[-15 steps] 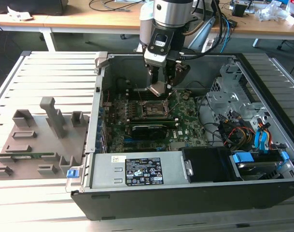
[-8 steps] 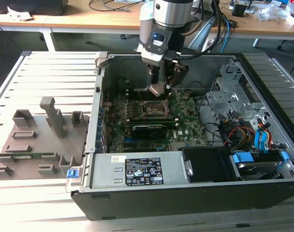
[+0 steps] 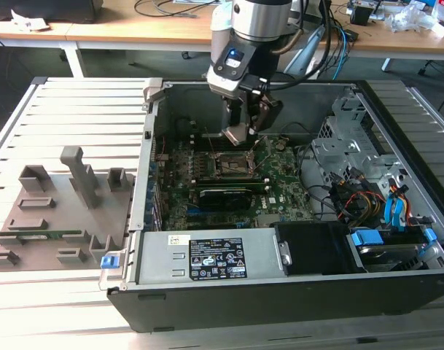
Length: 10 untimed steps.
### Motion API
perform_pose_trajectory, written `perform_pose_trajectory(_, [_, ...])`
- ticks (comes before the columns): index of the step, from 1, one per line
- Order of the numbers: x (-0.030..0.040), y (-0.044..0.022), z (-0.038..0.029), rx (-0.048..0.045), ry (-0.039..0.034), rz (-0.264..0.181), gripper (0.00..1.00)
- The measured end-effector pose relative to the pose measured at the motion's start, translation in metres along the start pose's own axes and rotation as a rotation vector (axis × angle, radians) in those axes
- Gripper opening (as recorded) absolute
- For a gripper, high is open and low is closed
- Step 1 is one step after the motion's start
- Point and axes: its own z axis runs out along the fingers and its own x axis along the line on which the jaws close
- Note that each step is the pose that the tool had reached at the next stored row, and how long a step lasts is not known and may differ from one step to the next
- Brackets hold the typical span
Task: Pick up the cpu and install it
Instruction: 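Place the cpu into insertion slot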
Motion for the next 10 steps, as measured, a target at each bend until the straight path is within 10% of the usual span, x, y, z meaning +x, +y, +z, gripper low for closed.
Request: perform_pose_trajectory(10, [0.0,0.0,0.0,0.0044,-0.0005,0.098,0.54])
